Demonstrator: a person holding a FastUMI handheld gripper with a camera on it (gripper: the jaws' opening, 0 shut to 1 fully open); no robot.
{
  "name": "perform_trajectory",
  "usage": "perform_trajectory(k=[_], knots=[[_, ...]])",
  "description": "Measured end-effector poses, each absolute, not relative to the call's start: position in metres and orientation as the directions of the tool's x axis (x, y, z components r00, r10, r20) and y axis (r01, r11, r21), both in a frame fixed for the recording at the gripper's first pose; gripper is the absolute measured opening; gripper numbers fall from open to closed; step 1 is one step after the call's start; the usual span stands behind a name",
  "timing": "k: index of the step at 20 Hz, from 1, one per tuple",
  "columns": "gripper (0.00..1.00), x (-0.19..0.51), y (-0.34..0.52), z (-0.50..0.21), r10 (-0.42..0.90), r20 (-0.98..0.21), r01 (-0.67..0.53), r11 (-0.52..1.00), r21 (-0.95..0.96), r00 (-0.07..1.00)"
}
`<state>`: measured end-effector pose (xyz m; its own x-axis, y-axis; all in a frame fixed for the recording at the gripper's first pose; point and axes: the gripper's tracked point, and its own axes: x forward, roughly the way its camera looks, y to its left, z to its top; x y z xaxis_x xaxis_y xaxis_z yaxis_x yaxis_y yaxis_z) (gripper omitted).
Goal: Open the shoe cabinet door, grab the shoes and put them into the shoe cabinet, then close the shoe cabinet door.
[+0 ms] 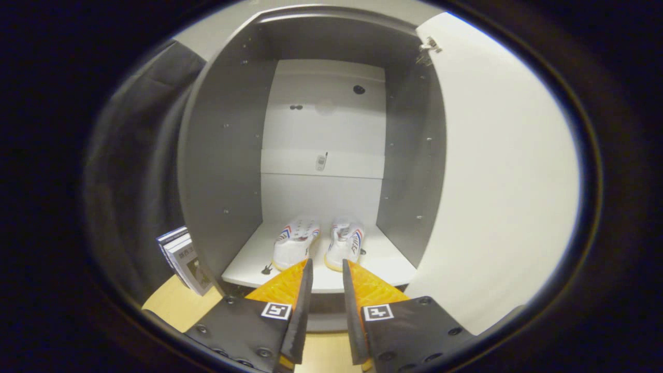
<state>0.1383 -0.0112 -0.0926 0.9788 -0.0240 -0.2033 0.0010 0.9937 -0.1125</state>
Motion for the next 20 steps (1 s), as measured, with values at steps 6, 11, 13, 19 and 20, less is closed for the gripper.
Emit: perform_trajectory(k=[6,11,13,19,20], knots=[[0.36,0.064,-0.032,-0.065,-0.045,-0.149,0.029,0.993,-0.113,0.988],[0.36,0.01,-0.056,-0.032,-0.033,-0.096,0.025,0.996,-0.081,0.995],[0.36,-0.007,-0.06,-0.023,-0.002,-0.083,-0.004,0.998,-0.062,0.997],[0.36,-0.075,-0.096,-0.003,0.078,-0.049,-0.08,0.996,-0.03,0.996],[0.36,-0.085,-0.105,-0.001,0.089,-0.048,-0.09,0.996,-0.017,0.995]])
